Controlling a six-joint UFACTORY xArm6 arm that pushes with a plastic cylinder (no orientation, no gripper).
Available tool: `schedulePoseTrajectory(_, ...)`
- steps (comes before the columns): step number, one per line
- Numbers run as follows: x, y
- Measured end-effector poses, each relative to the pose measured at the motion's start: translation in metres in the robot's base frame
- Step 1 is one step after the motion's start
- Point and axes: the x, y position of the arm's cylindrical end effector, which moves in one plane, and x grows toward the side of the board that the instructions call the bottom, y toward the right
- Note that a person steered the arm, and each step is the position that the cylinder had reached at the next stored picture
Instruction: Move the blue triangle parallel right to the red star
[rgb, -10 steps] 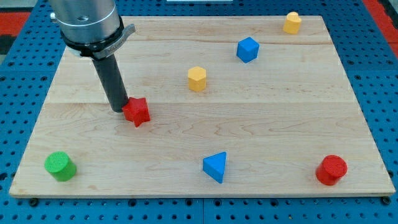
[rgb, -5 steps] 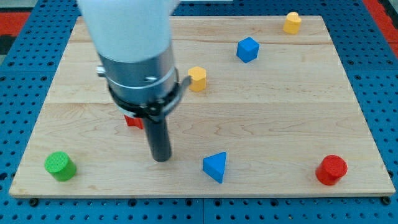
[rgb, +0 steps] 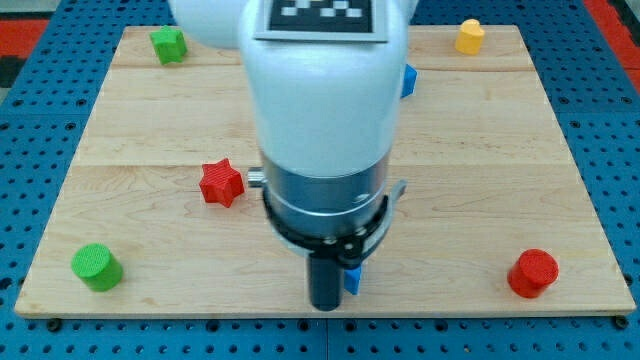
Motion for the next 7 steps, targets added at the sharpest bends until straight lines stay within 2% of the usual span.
schedulePoseTrajectory(1, -0.009, -0.002)
schedulePoseTrajectory(3, -0.013, 0.045)
schedulePoseTrajectory(7, -0.054, 0.044)
